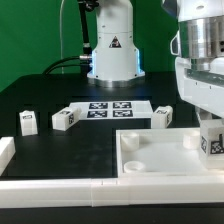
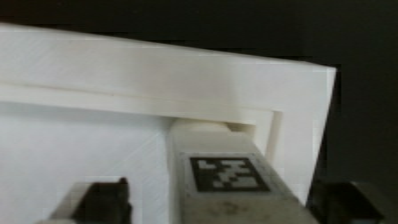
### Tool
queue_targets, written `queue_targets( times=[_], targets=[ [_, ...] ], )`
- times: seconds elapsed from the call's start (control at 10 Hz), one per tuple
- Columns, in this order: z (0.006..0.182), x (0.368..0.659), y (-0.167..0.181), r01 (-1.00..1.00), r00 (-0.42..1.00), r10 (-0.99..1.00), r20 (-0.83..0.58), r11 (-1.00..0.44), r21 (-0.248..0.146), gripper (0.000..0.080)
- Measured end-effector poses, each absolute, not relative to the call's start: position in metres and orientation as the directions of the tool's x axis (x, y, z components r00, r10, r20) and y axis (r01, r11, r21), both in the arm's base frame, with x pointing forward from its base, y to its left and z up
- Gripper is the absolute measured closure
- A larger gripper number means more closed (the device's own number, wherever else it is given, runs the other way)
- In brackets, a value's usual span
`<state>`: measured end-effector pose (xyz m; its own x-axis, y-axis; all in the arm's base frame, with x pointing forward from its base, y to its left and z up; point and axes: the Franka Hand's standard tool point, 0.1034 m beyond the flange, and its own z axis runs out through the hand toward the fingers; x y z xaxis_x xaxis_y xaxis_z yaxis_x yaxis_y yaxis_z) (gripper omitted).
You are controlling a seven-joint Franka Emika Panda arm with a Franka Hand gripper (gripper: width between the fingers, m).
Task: Assemble one leg
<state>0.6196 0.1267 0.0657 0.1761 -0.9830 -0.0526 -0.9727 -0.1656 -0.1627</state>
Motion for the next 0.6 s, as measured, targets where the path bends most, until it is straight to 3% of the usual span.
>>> queue_targets(
  times=[0.3,0.6],
  targets=[
    [0.0665,0.6227,0.1175,-0.784,0.600,-0.800,0.034,-0.596,-0.172,0.0153],
    [0.0635,0.6194,0.1227,-0.537,0.829,-0.552,0.085,-0.830,-0.152,0.0151]
  ],
)
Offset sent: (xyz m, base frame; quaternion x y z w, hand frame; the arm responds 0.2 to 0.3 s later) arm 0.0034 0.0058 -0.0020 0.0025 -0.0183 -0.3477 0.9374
